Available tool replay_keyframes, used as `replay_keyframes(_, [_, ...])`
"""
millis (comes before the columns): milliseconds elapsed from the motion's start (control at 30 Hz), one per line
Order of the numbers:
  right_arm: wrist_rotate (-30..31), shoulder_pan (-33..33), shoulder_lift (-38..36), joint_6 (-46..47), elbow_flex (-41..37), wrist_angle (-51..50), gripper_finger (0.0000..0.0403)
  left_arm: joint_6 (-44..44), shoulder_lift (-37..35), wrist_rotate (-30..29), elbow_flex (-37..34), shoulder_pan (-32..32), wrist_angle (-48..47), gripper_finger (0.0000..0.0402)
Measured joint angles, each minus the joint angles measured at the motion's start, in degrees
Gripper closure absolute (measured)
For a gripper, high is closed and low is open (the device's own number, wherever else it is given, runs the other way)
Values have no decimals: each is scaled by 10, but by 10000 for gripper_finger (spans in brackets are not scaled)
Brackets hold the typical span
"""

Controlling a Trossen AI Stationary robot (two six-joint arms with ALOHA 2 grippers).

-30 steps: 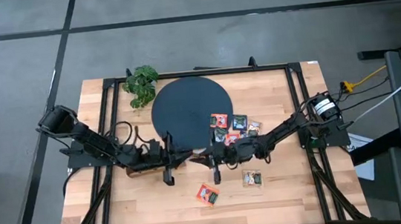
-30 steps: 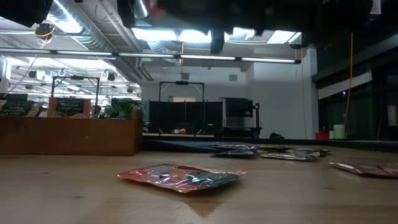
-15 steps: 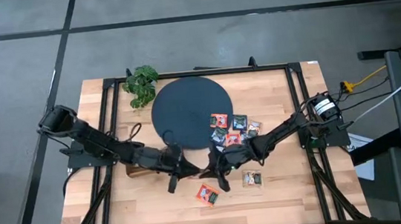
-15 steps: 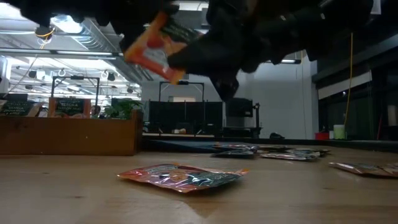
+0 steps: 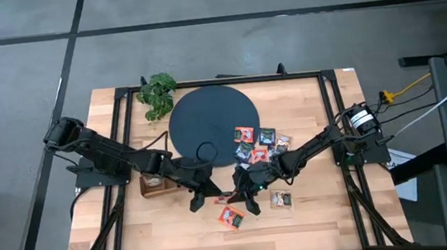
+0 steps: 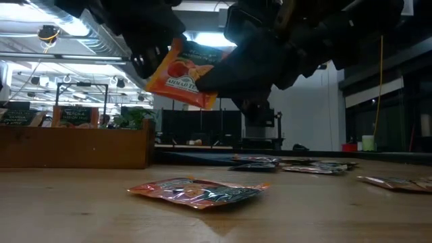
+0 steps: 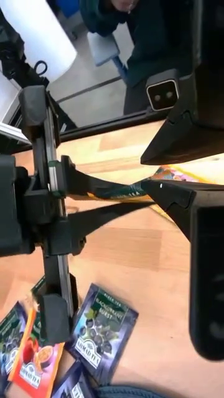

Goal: Pick & Place Tea
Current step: Put the orange tea bag into the middle section of the wooden organizer

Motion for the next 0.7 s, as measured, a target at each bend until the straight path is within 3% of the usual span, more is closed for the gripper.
replay_keyframes(167, [-36, 0, 0, 15, 0, -1, 396, 37, 0, 17, 0, 14, -6, 354])
replay_keyframes(433, [-38, -4, 0, 22, 0, -1, 395, 81, 0, 41, 0, 14, -23, 349])
replay_keyframes(700, [-38, -18, 0, 14, 0, -2, 395, 61, 0, 39, 0, 14, -23, 295])
